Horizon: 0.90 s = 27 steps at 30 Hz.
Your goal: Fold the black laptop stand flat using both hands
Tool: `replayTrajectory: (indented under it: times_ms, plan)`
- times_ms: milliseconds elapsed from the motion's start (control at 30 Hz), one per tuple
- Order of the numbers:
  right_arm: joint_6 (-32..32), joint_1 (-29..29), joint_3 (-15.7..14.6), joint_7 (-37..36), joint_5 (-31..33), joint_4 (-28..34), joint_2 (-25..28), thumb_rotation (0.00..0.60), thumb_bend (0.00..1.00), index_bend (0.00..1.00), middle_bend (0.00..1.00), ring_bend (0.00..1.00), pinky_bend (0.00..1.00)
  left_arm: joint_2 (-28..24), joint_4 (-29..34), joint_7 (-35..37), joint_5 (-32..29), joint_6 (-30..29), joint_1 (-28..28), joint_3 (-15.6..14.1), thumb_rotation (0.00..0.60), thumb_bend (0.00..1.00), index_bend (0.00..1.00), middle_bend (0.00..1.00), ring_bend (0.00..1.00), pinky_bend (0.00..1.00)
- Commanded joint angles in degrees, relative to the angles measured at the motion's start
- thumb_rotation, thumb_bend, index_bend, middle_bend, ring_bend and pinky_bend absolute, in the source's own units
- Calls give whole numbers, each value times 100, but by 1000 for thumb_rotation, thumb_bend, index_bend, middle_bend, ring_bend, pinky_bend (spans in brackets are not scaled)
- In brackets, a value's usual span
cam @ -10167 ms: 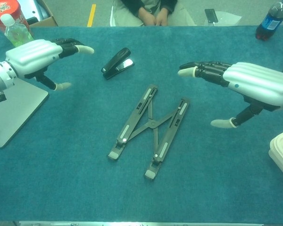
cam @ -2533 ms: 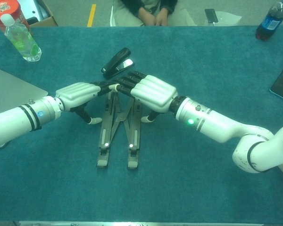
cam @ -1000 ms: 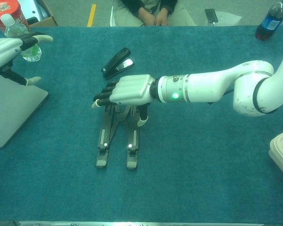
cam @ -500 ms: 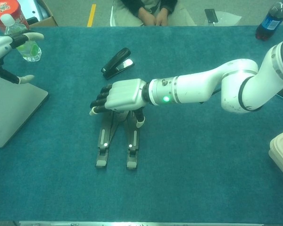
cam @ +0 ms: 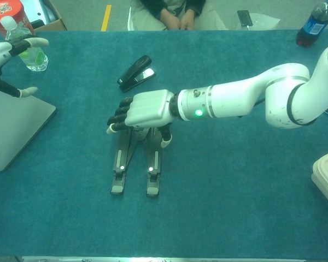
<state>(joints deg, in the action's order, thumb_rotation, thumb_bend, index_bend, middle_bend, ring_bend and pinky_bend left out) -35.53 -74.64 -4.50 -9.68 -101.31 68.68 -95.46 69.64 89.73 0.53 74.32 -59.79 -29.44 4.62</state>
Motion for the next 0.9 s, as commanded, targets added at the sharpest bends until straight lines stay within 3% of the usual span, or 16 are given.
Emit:
replayTrajectory:
  times_ms: [33,900]
  plan:
    - [-12,14,-17,56,34,84,64,600,0,0,0,0,41,4,5,-14,-1,2,2,7,600,293,0,0,0,49]
    - [268,-100,-40,269,211,-114,-258,600,0,0,0,0,41,53,-168,273,77,55,86,6,600,293,0,0,0,49]
